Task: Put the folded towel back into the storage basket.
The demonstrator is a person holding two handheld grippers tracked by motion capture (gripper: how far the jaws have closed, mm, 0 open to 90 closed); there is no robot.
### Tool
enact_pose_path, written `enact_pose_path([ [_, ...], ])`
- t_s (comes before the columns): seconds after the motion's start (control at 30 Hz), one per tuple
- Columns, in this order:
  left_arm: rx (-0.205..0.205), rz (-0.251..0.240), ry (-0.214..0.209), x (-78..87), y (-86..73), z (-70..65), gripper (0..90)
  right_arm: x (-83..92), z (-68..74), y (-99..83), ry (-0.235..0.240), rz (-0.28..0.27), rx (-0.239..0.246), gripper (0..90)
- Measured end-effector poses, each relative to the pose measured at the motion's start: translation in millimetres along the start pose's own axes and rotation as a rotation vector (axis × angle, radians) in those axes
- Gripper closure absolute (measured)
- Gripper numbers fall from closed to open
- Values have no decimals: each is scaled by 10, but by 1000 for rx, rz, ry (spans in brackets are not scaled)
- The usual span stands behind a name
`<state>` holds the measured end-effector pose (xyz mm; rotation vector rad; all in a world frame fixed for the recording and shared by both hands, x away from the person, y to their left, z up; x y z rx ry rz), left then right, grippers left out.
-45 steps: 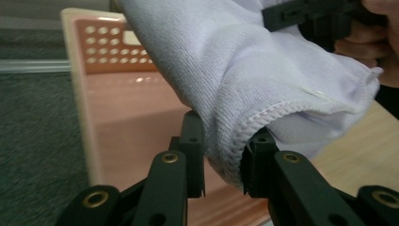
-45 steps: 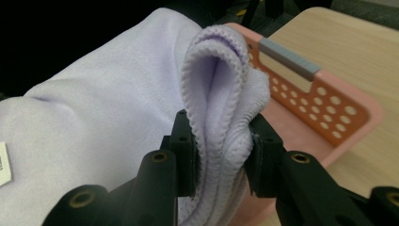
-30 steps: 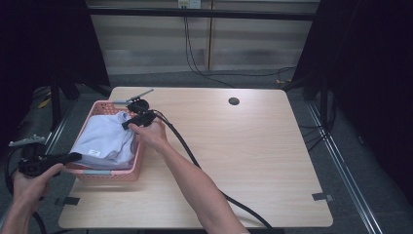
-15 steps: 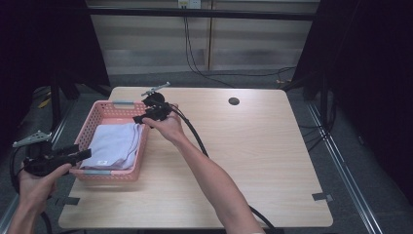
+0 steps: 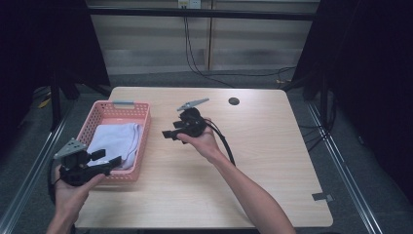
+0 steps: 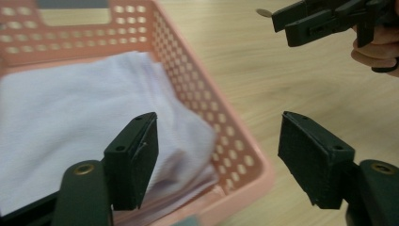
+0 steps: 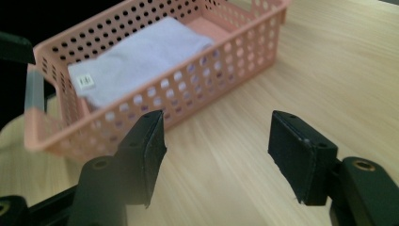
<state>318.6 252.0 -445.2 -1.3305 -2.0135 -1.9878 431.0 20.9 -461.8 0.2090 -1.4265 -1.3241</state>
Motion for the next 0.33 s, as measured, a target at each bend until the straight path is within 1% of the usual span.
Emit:
enact_pose_path([
  [0.03,-15,17,-7,-33,-12,-63,301,50,-2,-52,-6,-1,4,367],
  [0.07,-16,13,-15,-68,-16,-150,323,120,-4,-116,-10,-5,2,366],
  [0.1,-16,12,-31,-95,-24,-228,315,213,-6,-189,-16,-12,5,363],
  [0.17,-32,14,-36,-147,-43,-364,306,367,4,-310,-18,-23,2,360],
  [0.2,-43,19,-53,-181,-64,-446,295,421,6,-361,-19,-23,1,359],
  [0.23,-45,17,-70,-231,-104,-546,295,488,1,-429,-29,-24,2,353],
  [0.27,-36,8,-88,-273,-139,-622,292,565,-5,-517,-36,-27,0,349],
  [0.3,-42,1,-103,-314,-177,-681,290,632,-10,-582,-39,-36,-6,348],
  [0.33,-40,5,-106,-351,-210,-720,290,696,-14,-644,-41,-41,-14,340],
])
Point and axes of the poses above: each handheld gripper's, and its own axes: x roughly backward along the jaws, y roughly out of its top, z roughly to its left, the point moved 7 cm from there along -x, roughly forward along the jaws, and after that the axes turned 1 degree about z, right-handed, at the moved point
